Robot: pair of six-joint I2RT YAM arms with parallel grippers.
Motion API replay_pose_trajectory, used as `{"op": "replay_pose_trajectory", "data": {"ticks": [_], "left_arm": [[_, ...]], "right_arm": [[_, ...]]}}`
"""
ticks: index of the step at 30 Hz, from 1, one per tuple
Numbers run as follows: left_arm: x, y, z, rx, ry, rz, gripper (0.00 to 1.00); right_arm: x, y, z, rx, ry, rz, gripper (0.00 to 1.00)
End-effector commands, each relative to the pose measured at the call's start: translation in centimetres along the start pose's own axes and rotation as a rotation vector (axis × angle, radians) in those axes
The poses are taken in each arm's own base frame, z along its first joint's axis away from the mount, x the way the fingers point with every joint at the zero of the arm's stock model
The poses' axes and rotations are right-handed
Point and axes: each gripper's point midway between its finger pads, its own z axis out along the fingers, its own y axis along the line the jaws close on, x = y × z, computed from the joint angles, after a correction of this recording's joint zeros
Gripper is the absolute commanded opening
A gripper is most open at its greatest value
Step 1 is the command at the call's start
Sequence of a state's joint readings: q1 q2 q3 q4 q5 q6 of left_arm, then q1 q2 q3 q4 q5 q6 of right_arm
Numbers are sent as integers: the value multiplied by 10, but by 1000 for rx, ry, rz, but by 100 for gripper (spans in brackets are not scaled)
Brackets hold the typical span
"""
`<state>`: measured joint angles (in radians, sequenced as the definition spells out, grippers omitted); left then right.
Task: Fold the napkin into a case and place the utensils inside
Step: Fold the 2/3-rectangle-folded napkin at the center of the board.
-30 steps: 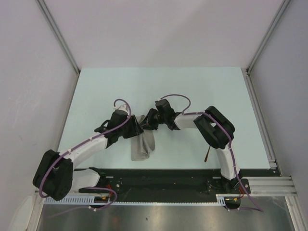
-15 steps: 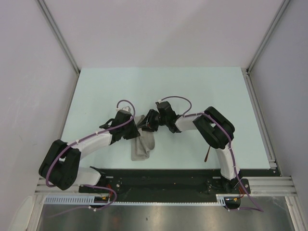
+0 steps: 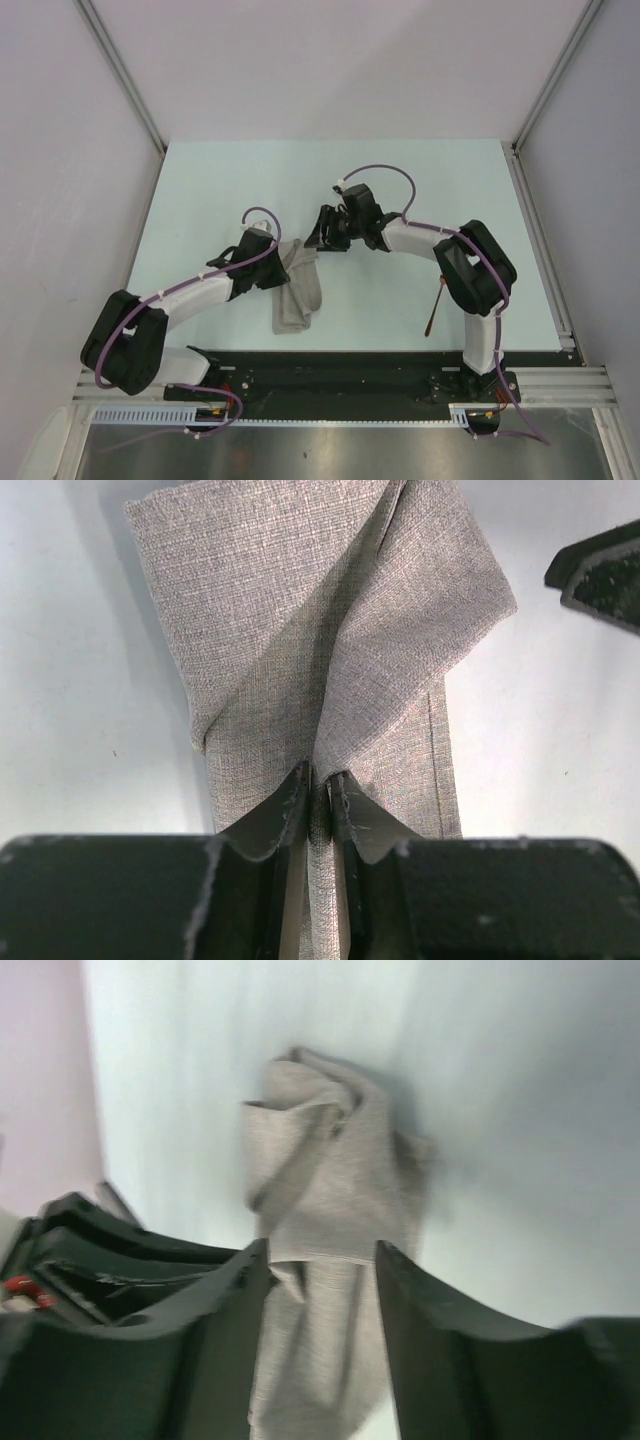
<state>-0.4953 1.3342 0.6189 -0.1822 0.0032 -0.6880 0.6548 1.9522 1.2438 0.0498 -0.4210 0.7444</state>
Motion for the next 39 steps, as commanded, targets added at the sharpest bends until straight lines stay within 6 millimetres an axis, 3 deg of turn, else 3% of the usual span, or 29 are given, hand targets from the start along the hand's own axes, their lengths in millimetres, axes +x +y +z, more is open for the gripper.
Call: {"op": "replay_pose_trajectory", "data": {"ticks": [1,9,12,15,26,36,39], "left_arm": [[-15,-11,-2,27,-53,3,18],[-16,-10,-3,20,-56,2,17],[-17,-11,-4,27,-62,1,17],[-18,-14,-5,40,-61,-2,17],[-20,-22,-9,76,-63,-8,17],[-18,-28,-11,110,-52,-13,16],[-18,-31,-12,123,-51,-13,17]], "right_arm": [[9,-30,0,142,90,-117,47],[0,-55,-15,306,15,-170,46],[5,-57,-15,326,27,-177,38],[17,-52,-8,323,66,-196,34],[28,-32,19,240,81,-194,35],[2,-32,35,340,-1,-276,39],[6,-37,40,397,4,-328,39]]}}
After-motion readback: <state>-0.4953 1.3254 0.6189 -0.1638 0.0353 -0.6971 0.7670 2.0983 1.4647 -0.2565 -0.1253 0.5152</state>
